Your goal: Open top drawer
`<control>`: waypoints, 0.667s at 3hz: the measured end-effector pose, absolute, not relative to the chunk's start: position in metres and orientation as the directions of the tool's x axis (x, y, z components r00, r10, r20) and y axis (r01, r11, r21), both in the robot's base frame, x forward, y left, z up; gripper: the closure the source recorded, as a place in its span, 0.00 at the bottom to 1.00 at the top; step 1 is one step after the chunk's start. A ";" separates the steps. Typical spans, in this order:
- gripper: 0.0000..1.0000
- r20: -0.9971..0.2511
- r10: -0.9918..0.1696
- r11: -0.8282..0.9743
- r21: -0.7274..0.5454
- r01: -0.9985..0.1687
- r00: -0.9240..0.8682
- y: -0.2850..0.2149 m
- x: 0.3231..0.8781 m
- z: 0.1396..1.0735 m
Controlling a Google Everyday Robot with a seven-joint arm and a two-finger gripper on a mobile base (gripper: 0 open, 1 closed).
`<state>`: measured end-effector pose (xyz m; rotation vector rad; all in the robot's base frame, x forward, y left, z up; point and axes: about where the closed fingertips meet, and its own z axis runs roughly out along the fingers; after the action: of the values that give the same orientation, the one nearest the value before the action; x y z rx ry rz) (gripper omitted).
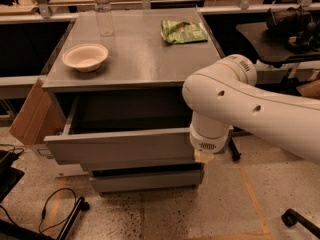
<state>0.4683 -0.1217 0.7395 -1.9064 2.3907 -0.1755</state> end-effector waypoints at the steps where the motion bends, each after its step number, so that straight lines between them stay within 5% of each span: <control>1: 0.67 -0.019 -0.983 0.181 -0.162 -0.970 -0.181 -0.126 0.490 0.725; 2: 0.43 -0.072 -0.994 0.094 -0.216 -0.972 -0.080 -0.116 0.523 0.701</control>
Offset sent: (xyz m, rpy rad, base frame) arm 0.0970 0.0207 -0.0674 0.1309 -0.1701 0.2636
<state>0.5235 -0.1160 0.7013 -1.9822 2.1660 -0.1648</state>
